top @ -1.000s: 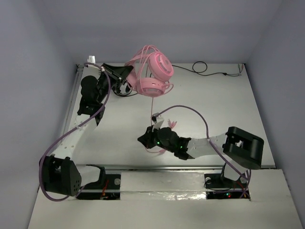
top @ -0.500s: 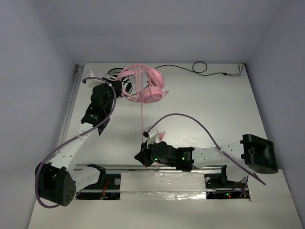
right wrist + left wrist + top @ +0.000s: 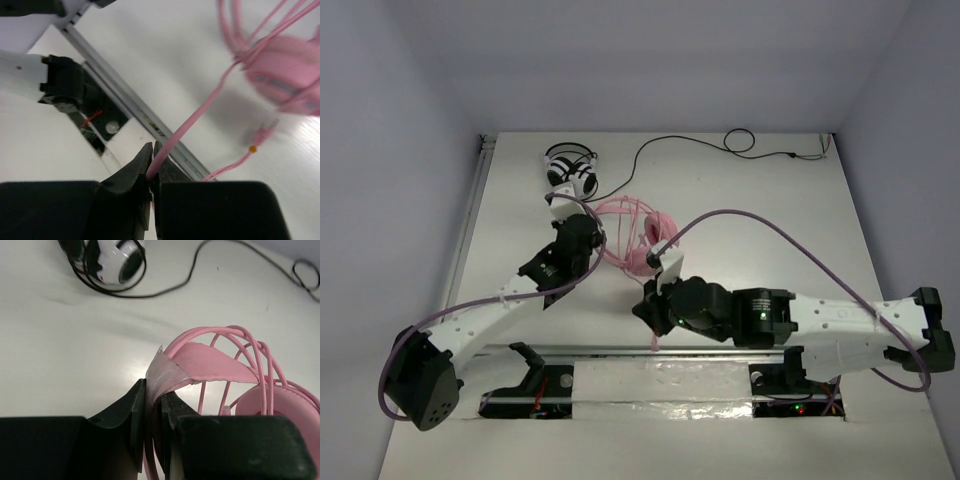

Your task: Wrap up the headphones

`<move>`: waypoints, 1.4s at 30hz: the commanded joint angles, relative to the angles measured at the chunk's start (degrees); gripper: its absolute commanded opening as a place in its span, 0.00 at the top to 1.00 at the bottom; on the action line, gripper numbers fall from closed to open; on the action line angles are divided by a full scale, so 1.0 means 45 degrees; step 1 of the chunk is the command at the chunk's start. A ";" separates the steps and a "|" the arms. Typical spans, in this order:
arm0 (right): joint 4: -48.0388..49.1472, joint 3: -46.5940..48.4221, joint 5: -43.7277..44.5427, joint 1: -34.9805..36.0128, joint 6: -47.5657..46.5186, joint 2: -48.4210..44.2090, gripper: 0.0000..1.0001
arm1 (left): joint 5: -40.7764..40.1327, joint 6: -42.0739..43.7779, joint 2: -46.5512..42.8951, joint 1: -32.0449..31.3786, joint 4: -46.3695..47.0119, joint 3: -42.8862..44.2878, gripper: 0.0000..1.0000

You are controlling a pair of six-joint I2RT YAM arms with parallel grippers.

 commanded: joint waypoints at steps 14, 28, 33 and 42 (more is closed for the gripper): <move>-0.5427 0.1696 0.5203 -0.1846 -0.2327 -0.0353 1.00 | 0.5370 0.5137 0.0149 -0.1140 -0.6956 0.4682 1.00; -0.1251 0.0021 0.6709 -0.4561 -0.3187 -0.1090 0.86 | 1.2035 0.6137 -0.0688 0.0596 -0.5221 0.4820 1.00; 0.1497 -0.1816 0.4705 -0.5634 -0.2757 -0.2595 0.82 | 1.4358 0.5375 -0.1413 0.2237 -0.3914 0.4956 1.00; 0.6931 -0.4612 -0.0827 -0.7764 -0.1880 -0.3168 0.72 | 1.6782 0.3153 -0.1570 0.2610 -0.1279 0.5562 1.00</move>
